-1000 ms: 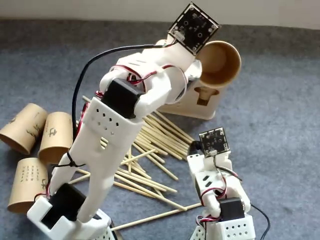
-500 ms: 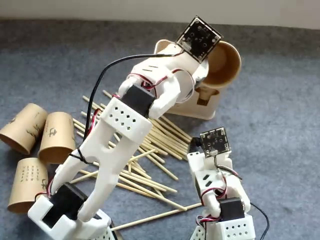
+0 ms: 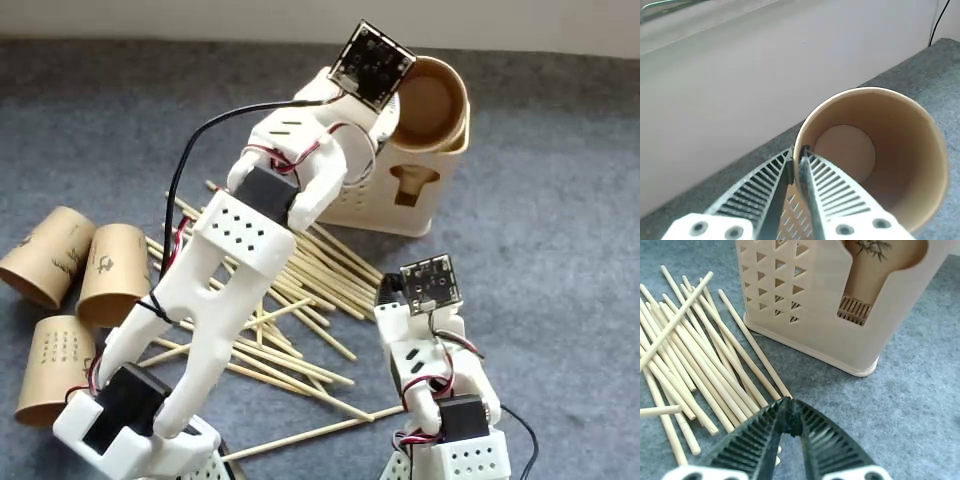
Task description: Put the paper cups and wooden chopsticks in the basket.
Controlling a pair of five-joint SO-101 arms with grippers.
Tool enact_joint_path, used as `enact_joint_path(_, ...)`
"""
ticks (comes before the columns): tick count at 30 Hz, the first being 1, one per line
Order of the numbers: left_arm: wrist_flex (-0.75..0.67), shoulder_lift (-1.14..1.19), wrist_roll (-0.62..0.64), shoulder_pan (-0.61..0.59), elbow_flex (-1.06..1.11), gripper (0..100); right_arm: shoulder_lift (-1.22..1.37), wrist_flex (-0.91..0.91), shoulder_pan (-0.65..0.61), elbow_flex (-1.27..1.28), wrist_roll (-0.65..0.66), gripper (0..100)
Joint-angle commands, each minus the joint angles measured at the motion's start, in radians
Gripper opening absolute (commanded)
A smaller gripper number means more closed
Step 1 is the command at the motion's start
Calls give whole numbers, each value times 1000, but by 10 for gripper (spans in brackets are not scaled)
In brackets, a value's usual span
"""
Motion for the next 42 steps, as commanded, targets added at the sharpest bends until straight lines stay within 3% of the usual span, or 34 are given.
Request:
enact_joint_path(1, -26, -19, 8, 5, -22, 35, -5, -30, -7, 97, 14, 9)
enact_joint_path(7, -5, -19, 9, 27, -13, 39, -5, -30, -7, 97, 14, 10)
enact_joint_path(14, 189, -21, 12, 31, -58, 104, -5, -30, -7, 97, 14, 10)
enact_joint_path(20, 318, -21, 103, 24, -171, 155, -5, -31, -7, 99, 55, 10)
enact_joint_path(35, 281, -31, 109, 87, -229, 114, -5, -31, -7, 99, 60, 10)
enact_joint_path(42, 470, -131, 107, 160, -257, 112, -5, -31, -7, 99, 60, 10)
